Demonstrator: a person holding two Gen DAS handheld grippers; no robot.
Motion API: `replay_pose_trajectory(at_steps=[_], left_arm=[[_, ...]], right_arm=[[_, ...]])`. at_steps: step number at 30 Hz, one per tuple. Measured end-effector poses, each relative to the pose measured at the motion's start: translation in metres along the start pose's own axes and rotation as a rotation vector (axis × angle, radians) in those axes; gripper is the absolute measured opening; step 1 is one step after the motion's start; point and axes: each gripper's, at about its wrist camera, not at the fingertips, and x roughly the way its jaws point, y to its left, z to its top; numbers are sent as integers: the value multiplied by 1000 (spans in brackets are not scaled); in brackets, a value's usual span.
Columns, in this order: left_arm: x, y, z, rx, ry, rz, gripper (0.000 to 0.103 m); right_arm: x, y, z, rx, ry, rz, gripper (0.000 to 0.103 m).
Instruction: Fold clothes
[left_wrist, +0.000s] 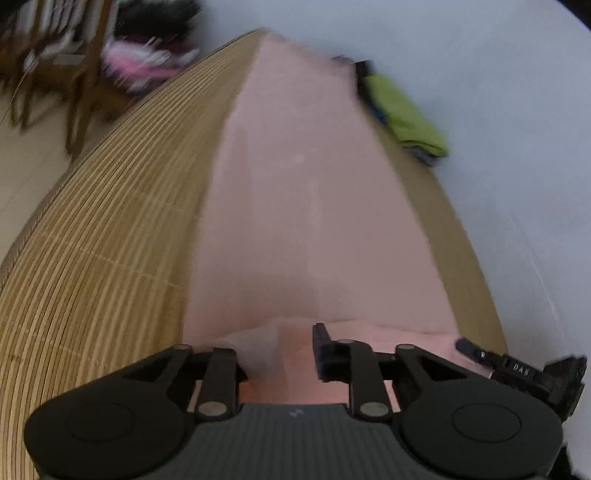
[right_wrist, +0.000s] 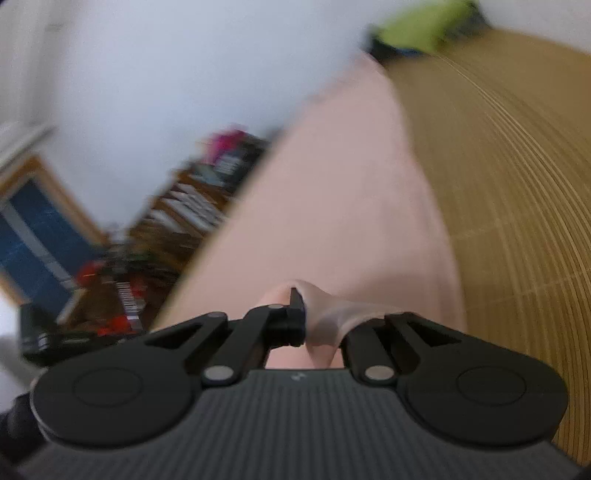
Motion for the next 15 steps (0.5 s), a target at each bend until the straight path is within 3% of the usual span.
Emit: replay_pose_trajectory(at_steps=[3,5,6,10,13,15], left_arm=[[-4,2,12,1,5,-3,47],[-9,-5,19,50,3,16,56],[-9,-10,24,60,15,26,56],[-2,-34,39,108,85,79,61],[5,-45,37,98,186,115,61],[4,-46,35,81,209,115,61]], right_arm=[[0,-11,11,72,-18,-74,16],[-9,-11,15,75,-54,-98,40],[-14,-7,16,56,-71,-109,44],[-38,14,10,9,-111,-126,46],[-59,38,-10,-14,-122,-120,46],[-61,57,-19,-37,-125,-120,46]])
